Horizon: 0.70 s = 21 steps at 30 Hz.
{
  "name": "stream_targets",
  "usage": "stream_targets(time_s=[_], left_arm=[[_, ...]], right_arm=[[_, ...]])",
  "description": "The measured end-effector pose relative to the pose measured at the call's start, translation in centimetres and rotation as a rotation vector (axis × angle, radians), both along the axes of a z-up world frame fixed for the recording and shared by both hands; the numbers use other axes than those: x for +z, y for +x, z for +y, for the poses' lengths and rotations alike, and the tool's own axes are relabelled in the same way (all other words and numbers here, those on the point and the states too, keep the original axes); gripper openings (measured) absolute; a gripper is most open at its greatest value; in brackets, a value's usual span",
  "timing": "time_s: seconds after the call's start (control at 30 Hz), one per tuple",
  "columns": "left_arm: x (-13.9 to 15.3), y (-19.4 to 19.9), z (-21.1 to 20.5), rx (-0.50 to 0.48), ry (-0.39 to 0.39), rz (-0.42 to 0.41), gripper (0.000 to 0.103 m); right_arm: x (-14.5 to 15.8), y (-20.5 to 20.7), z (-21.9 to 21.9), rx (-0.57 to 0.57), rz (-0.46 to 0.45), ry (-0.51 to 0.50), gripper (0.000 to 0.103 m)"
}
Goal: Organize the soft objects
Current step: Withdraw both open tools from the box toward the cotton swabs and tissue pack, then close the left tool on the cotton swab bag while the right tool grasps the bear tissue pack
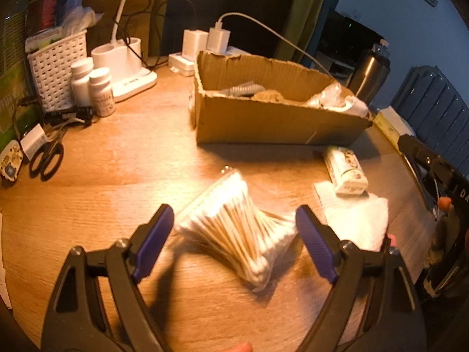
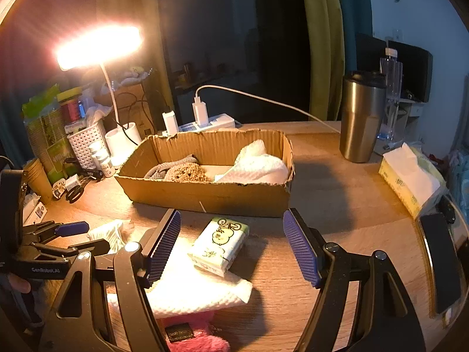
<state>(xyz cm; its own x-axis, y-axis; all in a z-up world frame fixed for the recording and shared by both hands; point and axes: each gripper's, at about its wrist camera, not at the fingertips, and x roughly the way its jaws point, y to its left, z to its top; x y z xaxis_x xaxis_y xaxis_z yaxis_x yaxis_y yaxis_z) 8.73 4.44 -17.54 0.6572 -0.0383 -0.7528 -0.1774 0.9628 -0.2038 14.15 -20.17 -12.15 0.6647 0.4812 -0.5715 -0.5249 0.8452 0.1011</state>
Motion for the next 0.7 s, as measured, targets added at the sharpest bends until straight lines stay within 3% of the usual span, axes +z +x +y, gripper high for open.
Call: stream_targets(time_s=[0.2,0.43,0.57,0.7], left_arm=[[-0.9,1.0,-0.7,-0.006,0.058,0.03,0.086],[-0.4,0.4,-0.5,-0.073,0.247,0.021,0.086],[0.4,-0.6,1.3,-0.052,0.254,0.014,0.086],[1.8,-1.2,2.3,-0.044,0.145,-0.02,0.086]], right_arm=[[-0.4,0.1,-0.2,0.003,0.006,0.003,0.076],[-1.2,0.8,-0.2,-0.006,0.032,0.002,0.076],[-1.7,1.1,0.6,0.004,0.051,-0.009,0.076],[-2.3,1.8,1.4,0.006,0.079,-0.011,0.076]])
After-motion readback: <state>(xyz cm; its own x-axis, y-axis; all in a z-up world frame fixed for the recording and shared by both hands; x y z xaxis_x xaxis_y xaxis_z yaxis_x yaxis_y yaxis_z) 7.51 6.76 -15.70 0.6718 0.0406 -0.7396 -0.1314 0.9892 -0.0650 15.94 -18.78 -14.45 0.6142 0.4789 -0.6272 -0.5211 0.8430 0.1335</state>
